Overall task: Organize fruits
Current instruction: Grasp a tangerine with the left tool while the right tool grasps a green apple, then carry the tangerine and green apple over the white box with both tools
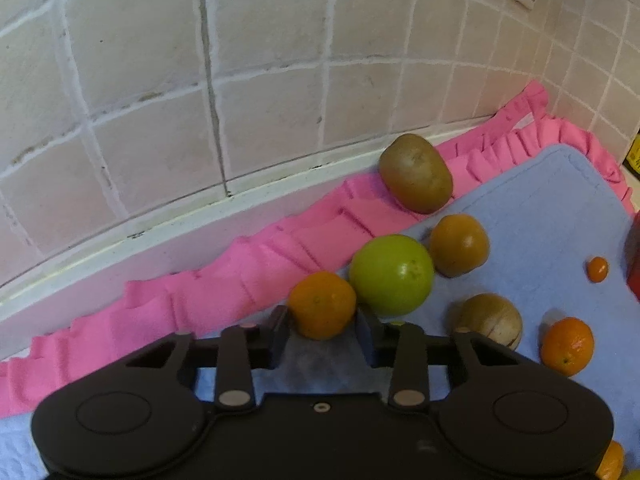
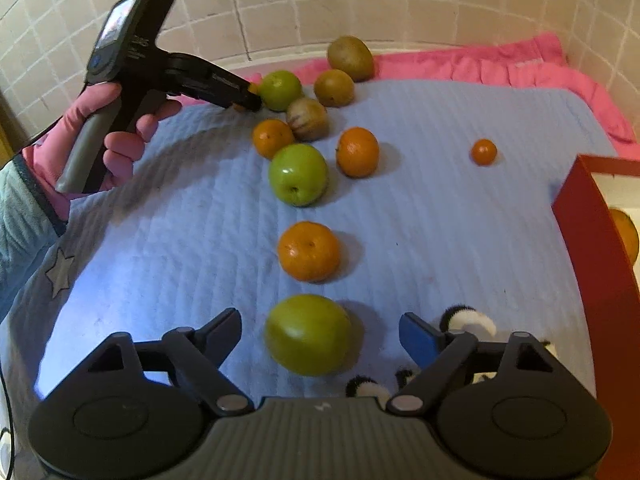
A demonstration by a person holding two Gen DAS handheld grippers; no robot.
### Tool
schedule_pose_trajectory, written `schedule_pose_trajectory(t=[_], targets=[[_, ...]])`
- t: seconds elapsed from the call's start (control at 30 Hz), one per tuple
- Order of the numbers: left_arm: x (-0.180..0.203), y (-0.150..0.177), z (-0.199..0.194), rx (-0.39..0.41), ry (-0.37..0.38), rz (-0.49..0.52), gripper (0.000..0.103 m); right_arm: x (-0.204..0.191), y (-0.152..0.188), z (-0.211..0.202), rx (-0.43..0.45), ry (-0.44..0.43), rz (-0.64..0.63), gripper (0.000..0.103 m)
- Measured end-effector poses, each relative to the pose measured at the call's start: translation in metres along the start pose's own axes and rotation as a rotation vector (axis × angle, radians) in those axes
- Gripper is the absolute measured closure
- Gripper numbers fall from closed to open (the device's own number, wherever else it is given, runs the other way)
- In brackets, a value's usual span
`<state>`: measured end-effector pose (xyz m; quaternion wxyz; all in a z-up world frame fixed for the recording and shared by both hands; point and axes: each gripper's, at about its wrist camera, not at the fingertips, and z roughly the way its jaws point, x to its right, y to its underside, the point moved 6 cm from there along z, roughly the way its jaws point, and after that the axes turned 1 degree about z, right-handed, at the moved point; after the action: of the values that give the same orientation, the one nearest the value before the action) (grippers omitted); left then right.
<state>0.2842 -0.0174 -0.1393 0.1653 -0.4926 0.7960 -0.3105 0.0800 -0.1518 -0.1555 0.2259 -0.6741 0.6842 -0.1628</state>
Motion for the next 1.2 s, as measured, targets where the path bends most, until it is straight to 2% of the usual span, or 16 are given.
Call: schedule_pose_trajectory(t=[0.07, 0.13, 0.27, 0.33, 0.5, 0.63, 0.77, 0.87, 1.0, 1.1, 1.2], targets=[[-0.001, 0.0, 0.001, 0.006, 0.004, -0.011, 0.06, 0.001, 0.001, 0.005, -0.014, -0.019, 0.018, 0.026], [-0.003, 0.001, -0.002, 0.015, 0.01, -0.035, 0.061, 0.0, 0.002, 0.009, -0.036, -0.028, 0.023, 0.034], [-0.008, 0.004, -0.012, 0.027, 0.003, -0.068, 0.061, -0.002, 0.006, 0.013, -0.044, -0.034, 0.015, 0.041], [-0.007, 0.006, -0.019, 0.036, -0.007, -0.067, 0.061, -0.003, 0.006, 0.014, -0.038, -0.035, 0.005, 0.052], [-0.002, 0.006, -0.041, 0.051, -0.026, -0.071, 0.062, -0.007, 0.008, 0.006, -0.011, -0.025, -0.04, 0.052], [0.015, -0.002, -0.067, 0.087, -0.038, -0.044, 0.062, -0.009, 0.002, -0.024, 0.078, -0.049, -0.061, 0.052], [0.044, -0.021, -0.101, 0.16, -0.022, -0.005, 0.062, 0.004, -0.007, -0.061, 0.171, -0.04, -0.052, 0.052], [0.072, -0.04, -0.121, 0.225, 0.034, 0.008, 0.062, 0.026, -0.015, -0.096, 0.252, -0.02, -0.014, 0.052], [0.122, -0.068, -0.14, 0.292, 0.147, 0.03, 0.062, 0.068, -0.02, -0.144, 0.36, 0.041, 0.06, 0.052], [0.174, -0.087, -0.144, 0.321, 0.248, 0.079, 0.062, 0.106, -0.016, -0.178, 0.419, 0.107, 0.125, 0.052], [0.235, -0.101, -0.139, 0.318, 0.339, 0.146, 0.062, 0.149, -0.004, -0.203, 0.447, 0.188, 0.204, 0.052]])
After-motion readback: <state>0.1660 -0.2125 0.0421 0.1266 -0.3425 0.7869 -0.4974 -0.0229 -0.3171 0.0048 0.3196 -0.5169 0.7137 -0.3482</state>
